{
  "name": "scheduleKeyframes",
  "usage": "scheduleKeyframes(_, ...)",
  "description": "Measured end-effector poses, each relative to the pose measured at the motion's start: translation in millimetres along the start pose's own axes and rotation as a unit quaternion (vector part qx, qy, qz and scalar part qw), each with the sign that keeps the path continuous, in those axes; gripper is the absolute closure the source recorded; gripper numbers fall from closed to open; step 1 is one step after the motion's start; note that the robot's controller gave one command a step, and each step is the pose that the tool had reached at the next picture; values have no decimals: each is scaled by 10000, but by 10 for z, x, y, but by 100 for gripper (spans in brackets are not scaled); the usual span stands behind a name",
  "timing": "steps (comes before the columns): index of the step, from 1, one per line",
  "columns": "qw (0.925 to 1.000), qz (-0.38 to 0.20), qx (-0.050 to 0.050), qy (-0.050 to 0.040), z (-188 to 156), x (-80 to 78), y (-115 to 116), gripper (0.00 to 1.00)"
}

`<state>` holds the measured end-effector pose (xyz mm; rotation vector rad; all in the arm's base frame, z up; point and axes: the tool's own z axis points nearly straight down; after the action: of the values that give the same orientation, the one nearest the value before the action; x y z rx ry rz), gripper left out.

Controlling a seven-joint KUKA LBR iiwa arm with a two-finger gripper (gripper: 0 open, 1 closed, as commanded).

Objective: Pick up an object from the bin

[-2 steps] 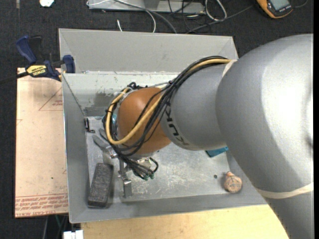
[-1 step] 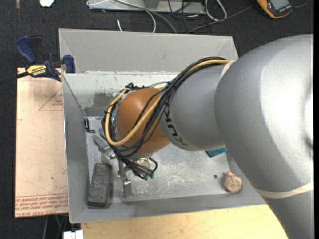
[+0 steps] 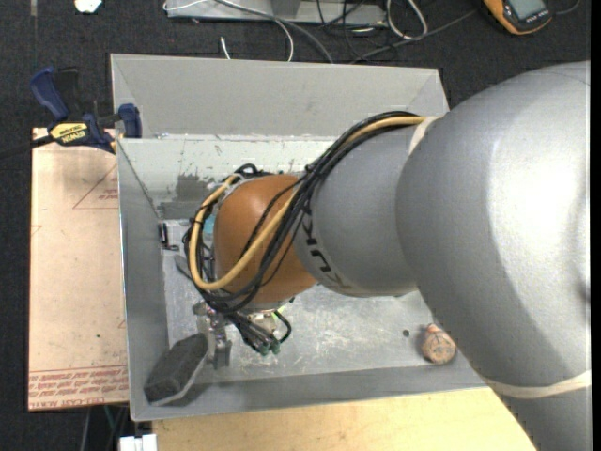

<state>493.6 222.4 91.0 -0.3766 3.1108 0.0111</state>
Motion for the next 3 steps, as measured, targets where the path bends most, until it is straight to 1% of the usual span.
scheduleKeyframes(1,10000,3,0,0,0,0,-1,100)
scheduleKeyframes(2,10000,-23,2,19,-683,27,-35,100)
scheduleKeyframes(3,9999,169,-2,-1,-911,19,0,100)
